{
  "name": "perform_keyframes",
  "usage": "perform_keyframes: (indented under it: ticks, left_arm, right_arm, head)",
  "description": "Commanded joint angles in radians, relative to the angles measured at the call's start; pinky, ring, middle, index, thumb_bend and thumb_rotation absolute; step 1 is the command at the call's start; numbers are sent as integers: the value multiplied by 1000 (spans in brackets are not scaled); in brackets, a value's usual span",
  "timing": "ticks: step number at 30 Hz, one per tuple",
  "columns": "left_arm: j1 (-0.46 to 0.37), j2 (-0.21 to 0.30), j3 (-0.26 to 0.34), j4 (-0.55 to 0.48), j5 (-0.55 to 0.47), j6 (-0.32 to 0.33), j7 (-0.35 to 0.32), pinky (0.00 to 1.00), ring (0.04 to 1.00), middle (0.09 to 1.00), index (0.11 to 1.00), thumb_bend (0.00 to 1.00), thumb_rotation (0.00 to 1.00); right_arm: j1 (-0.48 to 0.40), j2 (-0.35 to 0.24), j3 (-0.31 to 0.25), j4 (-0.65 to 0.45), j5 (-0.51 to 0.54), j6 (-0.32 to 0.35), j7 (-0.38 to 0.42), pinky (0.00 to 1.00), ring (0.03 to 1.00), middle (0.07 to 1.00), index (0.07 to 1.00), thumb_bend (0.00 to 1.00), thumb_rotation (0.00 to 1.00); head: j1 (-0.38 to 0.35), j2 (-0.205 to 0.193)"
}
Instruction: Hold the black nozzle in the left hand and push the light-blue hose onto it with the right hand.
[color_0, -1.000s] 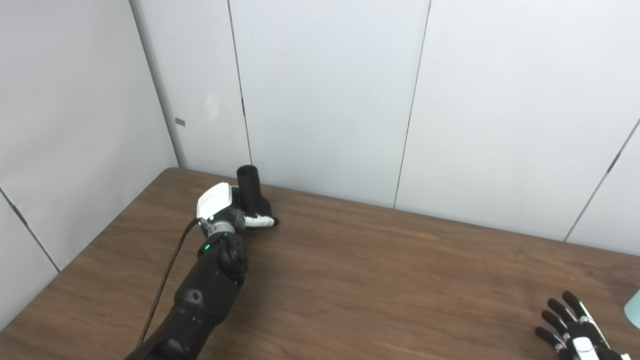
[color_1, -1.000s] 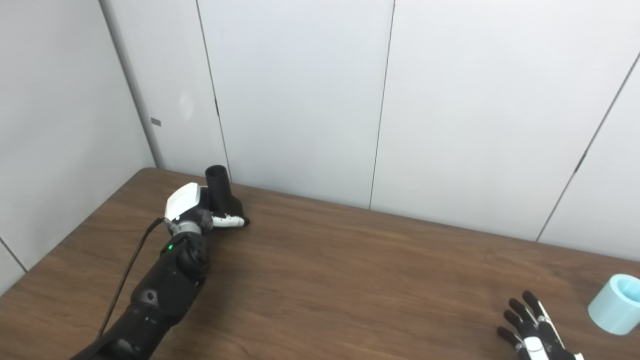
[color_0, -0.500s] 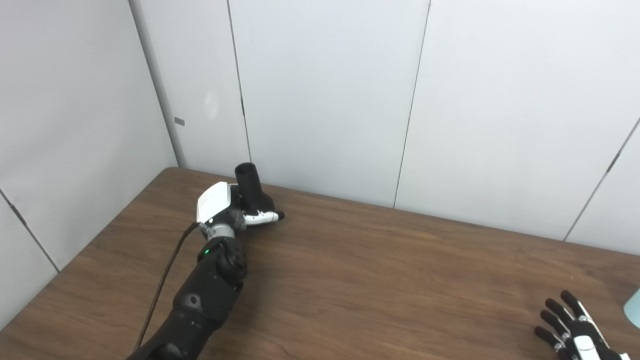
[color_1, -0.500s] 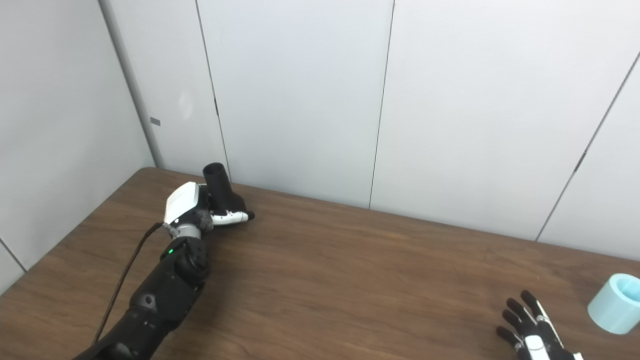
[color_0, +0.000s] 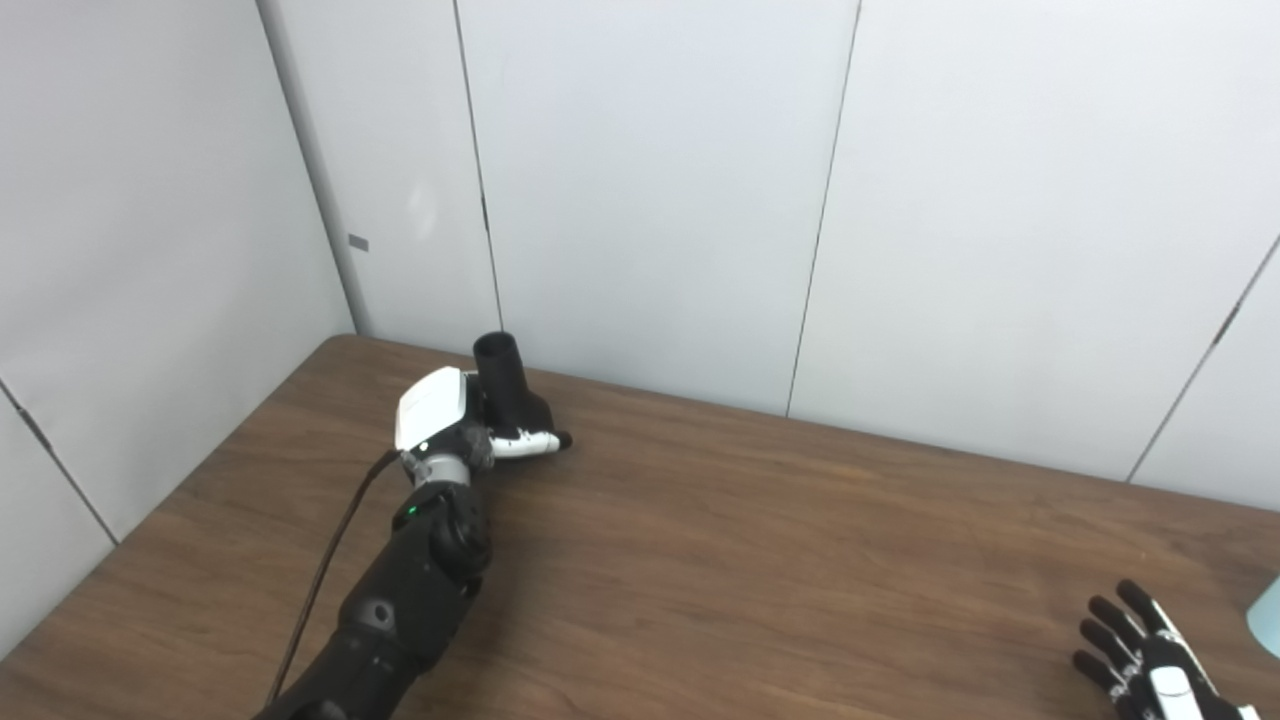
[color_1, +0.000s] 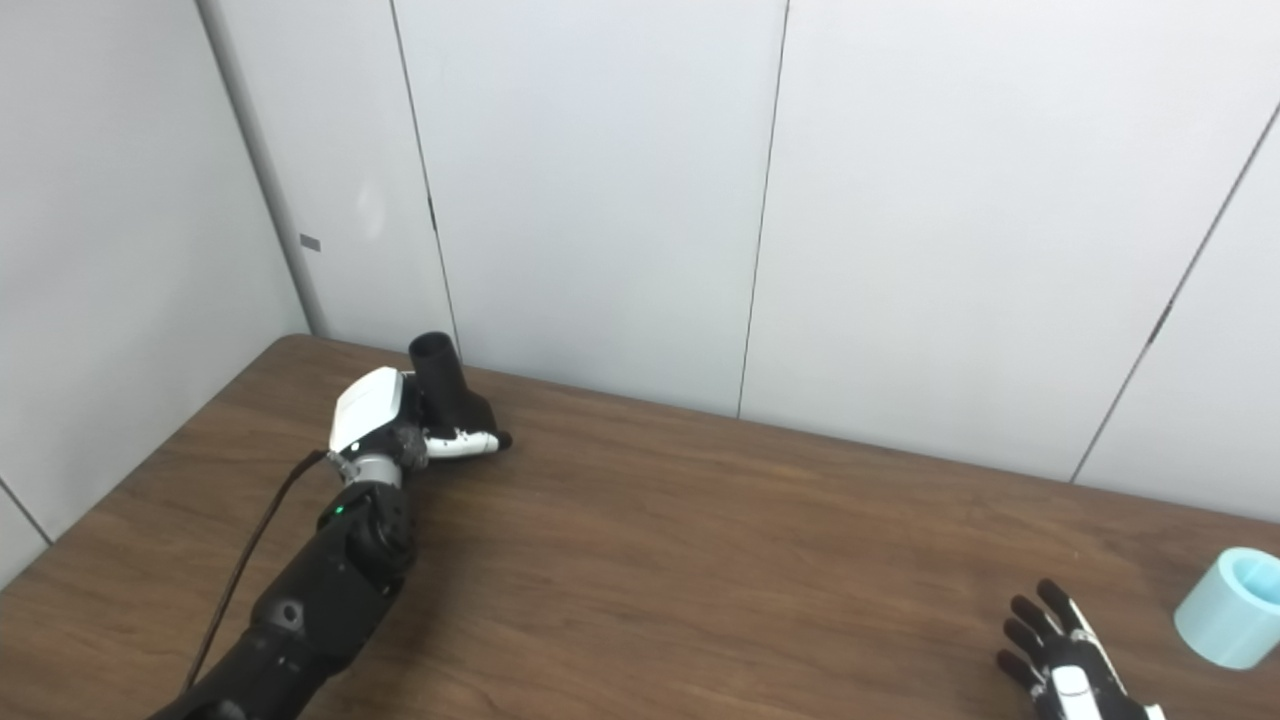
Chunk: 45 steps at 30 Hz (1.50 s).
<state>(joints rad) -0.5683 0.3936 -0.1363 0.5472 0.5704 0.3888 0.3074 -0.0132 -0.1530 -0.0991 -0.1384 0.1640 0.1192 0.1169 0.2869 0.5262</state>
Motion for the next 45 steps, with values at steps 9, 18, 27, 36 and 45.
perform_keyframes:
  ticks: [9, 18, 27, 36, 45]
  left_arm:
    - [67, 17, -71, -196, 102, -31, 3, 914, 710, 455, 527, 521, 0]
    - [150, -26, -116, -364, 168, -30, -31, 902, 670, 457, 514, 524, 0]
    - [219, -80, -186, -517, 242, -48, -85, 868, 624, 434, 508, 524, 0]
    - [274, -127, -275, -584, 346, -88, -123, 852, 620, 471, 494, 526, 0]
    - [292, -183, -349, -558, 416, -122, -160, 876, 625, 471, 493, 526, 0]
  right_arm:
    - [-24, 6, 9, -32, -31, -33, -13, 890, 909, 881, 927, 530, 822]
    - [-26, 15, 9, -47, -46, -18, -26, 898, 905, 848, 927, 556, 835]
    - [-29, 31, 22, -72, -74, -7, -44, 879, 898, 848, 924, 567, 841]
    - [-36, 56, 41, -113, -108, 39, -68, 860, 900, 863, 938, 569, 859]
    - [-51, 98, 57, -146, -129, 72, -94, 876, 911, 867, 930, 565, 848]
  head:
    - [-66, 9]
    - [-107, 23]
    - [-168, 37]
    - [-266, 58]
    - [-318, 73]
